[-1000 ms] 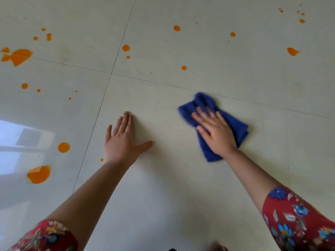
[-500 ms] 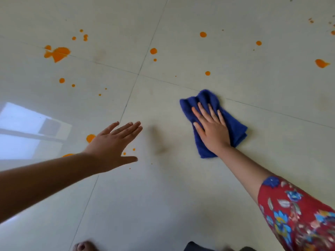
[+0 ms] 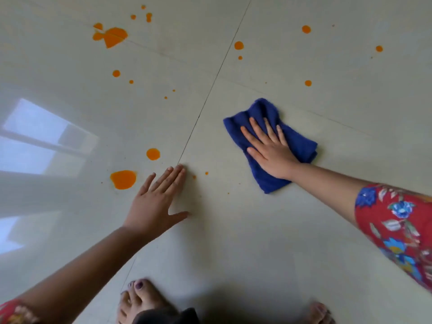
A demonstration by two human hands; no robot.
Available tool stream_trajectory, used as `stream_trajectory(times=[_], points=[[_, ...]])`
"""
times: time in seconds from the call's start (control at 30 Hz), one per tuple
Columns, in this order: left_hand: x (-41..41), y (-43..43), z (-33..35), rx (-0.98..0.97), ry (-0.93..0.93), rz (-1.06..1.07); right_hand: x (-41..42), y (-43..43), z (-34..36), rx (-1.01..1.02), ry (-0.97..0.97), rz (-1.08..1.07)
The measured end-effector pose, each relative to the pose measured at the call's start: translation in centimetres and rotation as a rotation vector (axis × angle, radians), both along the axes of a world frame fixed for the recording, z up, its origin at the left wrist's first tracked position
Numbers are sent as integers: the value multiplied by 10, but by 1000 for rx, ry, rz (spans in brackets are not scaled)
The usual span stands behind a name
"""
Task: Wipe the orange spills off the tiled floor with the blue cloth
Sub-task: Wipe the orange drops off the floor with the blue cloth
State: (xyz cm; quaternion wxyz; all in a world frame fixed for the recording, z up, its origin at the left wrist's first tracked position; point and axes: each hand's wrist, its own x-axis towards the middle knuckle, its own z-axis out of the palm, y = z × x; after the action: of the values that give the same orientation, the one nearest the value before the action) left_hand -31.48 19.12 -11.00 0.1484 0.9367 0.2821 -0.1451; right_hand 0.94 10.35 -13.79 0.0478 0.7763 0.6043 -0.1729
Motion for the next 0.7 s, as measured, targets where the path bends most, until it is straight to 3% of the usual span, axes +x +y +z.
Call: stream_trajectory(times=[0.1,0.2,0.27,0.4,0.47,0.6,0.7], points=[[-5,-6,-7,-22,-30,33,-49,-21,-5,88,-4,180],[-8,-8,-10,-35,-56,52,-65,-84,-6,35,31,470],[-11,-7,-13,-44,-89,68,-54,-101,-4,67,27,379],[-11,-4,-19,-29,-144,60,-58,-44,-5,129,-154,-132],[-15,-4,-20,-8,-158,64,-88,-7,-7,184,-132,-147],[-35,-6,-22,42,-212,107,-133,-18,-16,210,-47,280],[-53,-7,-24,96,-242,118,-109,-43,-14,169,64,522]])
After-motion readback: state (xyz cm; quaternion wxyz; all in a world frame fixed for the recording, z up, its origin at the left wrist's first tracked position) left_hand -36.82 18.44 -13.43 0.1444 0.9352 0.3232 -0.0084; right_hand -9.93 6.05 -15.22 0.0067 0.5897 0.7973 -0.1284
